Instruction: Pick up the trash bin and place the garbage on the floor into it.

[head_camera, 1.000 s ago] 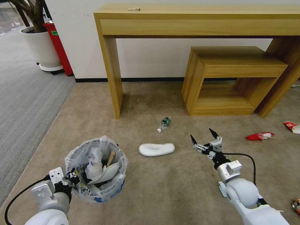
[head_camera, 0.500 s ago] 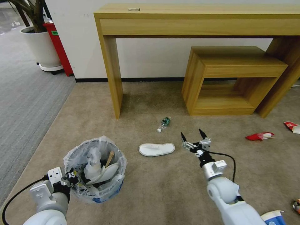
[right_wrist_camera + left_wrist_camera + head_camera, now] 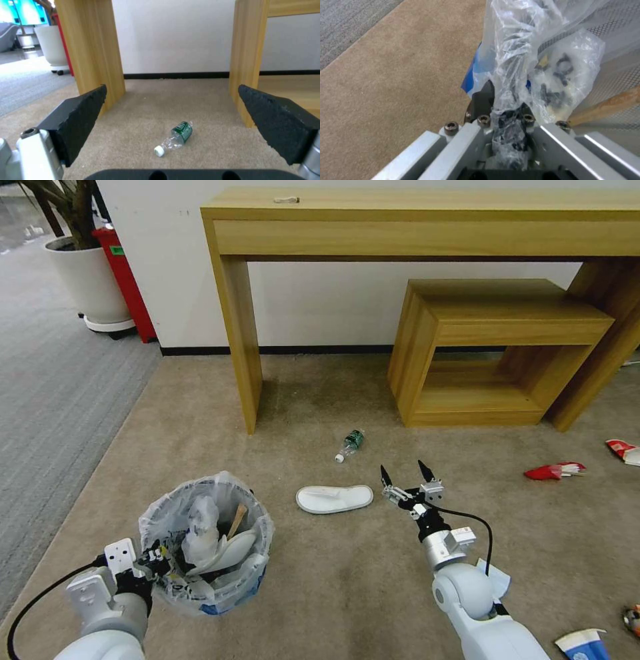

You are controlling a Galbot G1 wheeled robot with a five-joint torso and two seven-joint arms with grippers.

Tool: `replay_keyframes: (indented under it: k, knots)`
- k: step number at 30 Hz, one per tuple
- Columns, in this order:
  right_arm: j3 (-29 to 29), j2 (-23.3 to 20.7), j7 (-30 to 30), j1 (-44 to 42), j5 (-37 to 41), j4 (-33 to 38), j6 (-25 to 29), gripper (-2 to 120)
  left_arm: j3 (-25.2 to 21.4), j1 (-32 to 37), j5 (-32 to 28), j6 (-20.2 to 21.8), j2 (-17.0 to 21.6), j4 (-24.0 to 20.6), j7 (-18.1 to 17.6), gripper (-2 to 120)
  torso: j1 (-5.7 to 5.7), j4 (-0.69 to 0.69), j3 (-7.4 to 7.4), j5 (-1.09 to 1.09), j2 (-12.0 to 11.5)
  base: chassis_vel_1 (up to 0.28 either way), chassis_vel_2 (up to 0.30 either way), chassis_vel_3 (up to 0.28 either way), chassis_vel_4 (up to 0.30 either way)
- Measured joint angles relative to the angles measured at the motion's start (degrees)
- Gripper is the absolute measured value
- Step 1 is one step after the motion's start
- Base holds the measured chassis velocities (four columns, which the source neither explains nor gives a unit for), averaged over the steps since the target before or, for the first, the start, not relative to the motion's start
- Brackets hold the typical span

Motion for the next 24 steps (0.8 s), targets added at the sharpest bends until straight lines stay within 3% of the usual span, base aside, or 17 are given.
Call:
replay_keyframes:
  k: [7,16,24]
  knots:
    - [0.0,-0.1,-0.5,0.1,0.1,-0.3,0.3,100,0.3,0.5,0.6,-0.1,-0.4,-0.2,0.2,1,0.0,0.0,0.0,0.0,0.0,-0.055,0.053,0.042,-0.051]
    - [-1.1,0.7,-1.4,1.8,-0.6,-3.8,0.6,100,0.1,0.8,0.7,-0.2,-0.5,-0.5,0.2,1,0.0,0.0,0.01,0.0,0.0,-0.174,0.183,0.186,-0.177]
    - [-4.5,-1.1,-7.8,4.8,-3.9,-9.3,1.8,100,0.4,0.7,1.0,-0.3,-0.7,-0.4,0.3,1,0.0,0.0,0.02,0.01,0.0,-0.161,0.173,0.157,-0.161]
